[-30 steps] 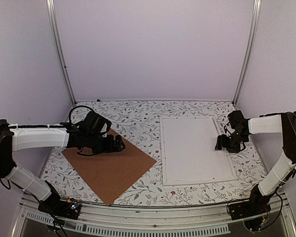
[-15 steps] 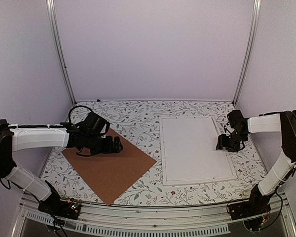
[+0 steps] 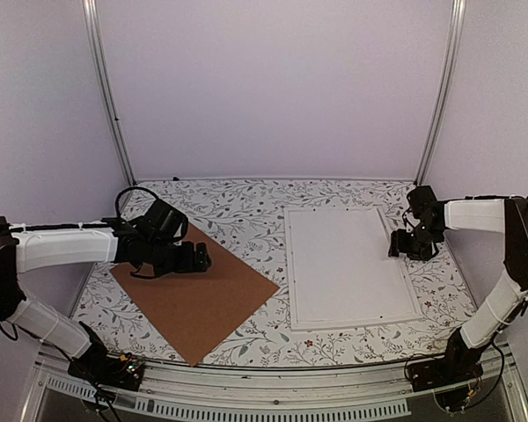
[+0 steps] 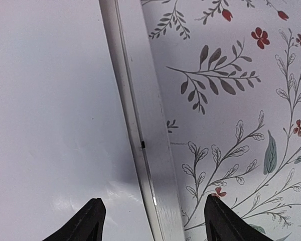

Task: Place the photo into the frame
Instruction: Adjust the photo on the mat board, then adjust the backboard at the center of the board.

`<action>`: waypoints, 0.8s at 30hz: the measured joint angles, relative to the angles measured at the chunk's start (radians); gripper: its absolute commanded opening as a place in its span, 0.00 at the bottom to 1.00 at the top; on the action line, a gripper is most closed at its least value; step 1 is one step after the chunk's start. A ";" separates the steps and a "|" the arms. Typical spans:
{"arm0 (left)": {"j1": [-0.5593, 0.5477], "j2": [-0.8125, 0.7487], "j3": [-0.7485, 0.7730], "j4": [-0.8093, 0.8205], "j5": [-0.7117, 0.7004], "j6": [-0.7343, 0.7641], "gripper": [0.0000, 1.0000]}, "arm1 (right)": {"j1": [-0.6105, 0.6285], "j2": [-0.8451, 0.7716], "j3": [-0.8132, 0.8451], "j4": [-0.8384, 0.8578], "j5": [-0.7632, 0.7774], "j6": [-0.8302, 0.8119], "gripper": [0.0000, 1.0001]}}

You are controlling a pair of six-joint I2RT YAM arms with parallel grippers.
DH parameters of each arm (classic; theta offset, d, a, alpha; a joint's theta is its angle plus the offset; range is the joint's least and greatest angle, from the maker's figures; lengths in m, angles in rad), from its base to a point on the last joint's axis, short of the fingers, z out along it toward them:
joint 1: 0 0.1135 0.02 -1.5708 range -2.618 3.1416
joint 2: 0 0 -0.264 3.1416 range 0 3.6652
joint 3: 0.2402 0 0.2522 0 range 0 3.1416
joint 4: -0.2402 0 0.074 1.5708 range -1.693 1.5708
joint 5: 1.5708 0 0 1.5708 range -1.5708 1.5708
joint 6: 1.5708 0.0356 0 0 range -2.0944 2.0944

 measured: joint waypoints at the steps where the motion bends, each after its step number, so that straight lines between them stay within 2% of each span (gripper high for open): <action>1: 0.008 -0.014 -0.006 -0.001 -0.003 -0.003 1.00 | 0.000 -0.008 0.007 -0.007 0.005 -0.003 0.78; 7: 0.094 -0.095 -0.095 -0.002 0.018 -0.040 1.00 | 0.079 -0.101 0.057 -0.040 0.028 0.000 0.91; 13: 0.197 -0.166 -0.196 -0.050 0.061 -0.084 1.00 | 0.349 -0.095 0.225 -0.034 0.013 0.001 0.97; 19: 0.255 -0.273 -0.234 -0.097 0.097 -0.138 1.00 | 0.568 0.110 0.474 0.005 -0.050 -0.004 0.97; 24: 0.302 -0.341 -0.299 -0.117 0.146 -0.194 1.00 | 0.671 0.360 0.700 0.014 -0.116 -0.013 0.96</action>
